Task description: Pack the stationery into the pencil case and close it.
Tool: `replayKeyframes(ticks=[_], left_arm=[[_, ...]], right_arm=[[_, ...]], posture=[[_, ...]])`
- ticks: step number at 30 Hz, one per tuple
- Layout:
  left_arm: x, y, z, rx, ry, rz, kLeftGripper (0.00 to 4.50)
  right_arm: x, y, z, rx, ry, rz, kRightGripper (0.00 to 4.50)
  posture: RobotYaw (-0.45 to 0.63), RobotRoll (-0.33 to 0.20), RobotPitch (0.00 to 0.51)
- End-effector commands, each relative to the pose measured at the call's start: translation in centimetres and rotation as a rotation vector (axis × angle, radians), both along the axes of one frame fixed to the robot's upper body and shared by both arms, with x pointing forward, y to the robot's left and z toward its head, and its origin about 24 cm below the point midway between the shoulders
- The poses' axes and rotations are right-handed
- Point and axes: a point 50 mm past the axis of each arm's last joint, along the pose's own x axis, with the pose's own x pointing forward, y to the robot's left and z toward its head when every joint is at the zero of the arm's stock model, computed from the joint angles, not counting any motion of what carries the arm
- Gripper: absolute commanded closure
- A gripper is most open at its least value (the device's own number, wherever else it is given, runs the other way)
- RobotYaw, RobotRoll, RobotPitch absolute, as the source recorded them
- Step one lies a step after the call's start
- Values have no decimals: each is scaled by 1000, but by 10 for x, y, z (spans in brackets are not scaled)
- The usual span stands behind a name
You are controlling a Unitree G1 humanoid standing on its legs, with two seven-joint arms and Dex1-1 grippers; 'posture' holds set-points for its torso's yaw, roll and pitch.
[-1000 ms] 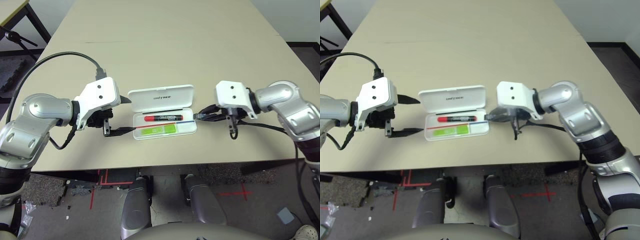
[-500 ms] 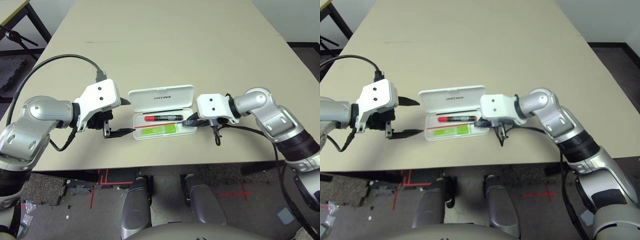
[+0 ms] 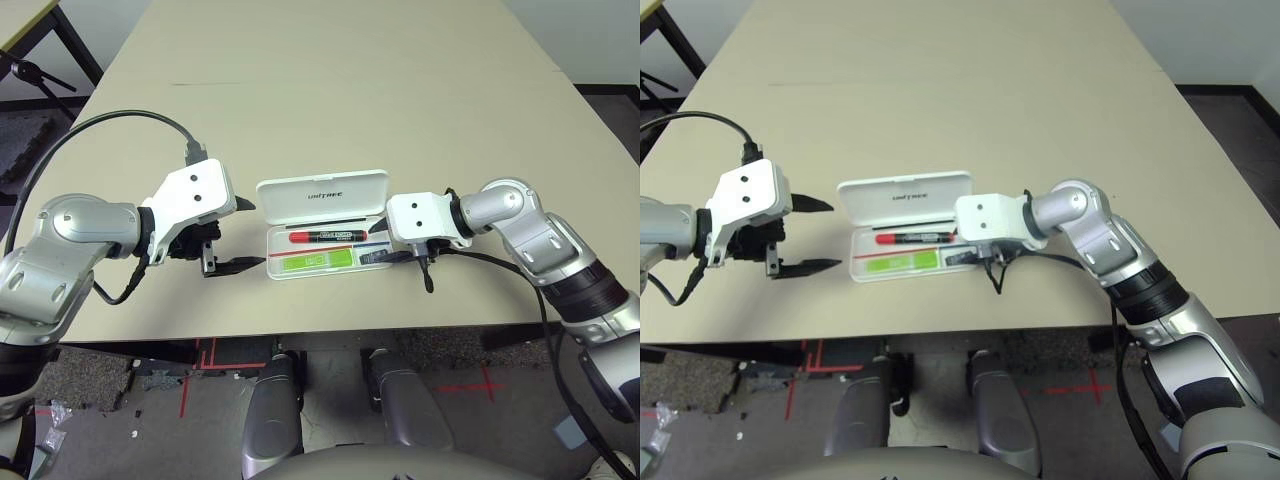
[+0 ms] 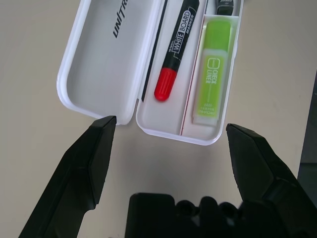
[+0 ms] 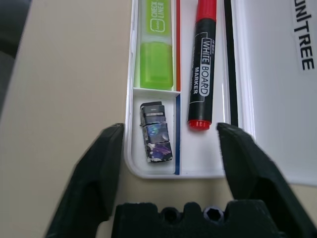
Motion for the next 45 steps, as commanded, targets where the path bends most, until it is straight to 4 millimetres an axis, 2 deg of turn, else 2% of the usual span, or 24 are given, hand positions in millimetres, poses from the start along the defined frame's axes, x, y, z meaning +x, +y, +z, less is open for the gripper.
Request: replayKeyframes(ticks=[1,6,9,13,18,27,31,36,45], left_arm=[[0,8,-3,15,4,36,0],[5,18,-11,5,4,87,0],[10,25,-17,4,-10,125,914],[18,35,-26,-8,-33,179,2468],[29,56,-44,75,-48,302,4473],[56,59,-52,11,-164,408,4473],[67,45,-50,-73,-195,399,4473],[81,15,-49,-180,-188,349,4473],[72,-10,-51,-259,-118,200,4473]], right_arm=[[-3,-26,16,36,70,-48,32],[-10,-65,29,53,184,-135,32],[-14,-85,33,57,234,-195,0],[-18,-103,35,73,266,-268,0],[-22,-114,33,94,283,-319,0],[-26,-113,30,112,290,-334,0],[-25,-112,29,110,289,-337,0],[-23,-111,30,115,282,-340,0],[-27,-116,31,100,278,-353,0]], posture=[[-52,0,189],[-57,0,190],[-61,0,191],[-73,0,191],[-86,0,191],[-91,0,191],[-91,0,191],[-96,0,194],[-127,0,178]])
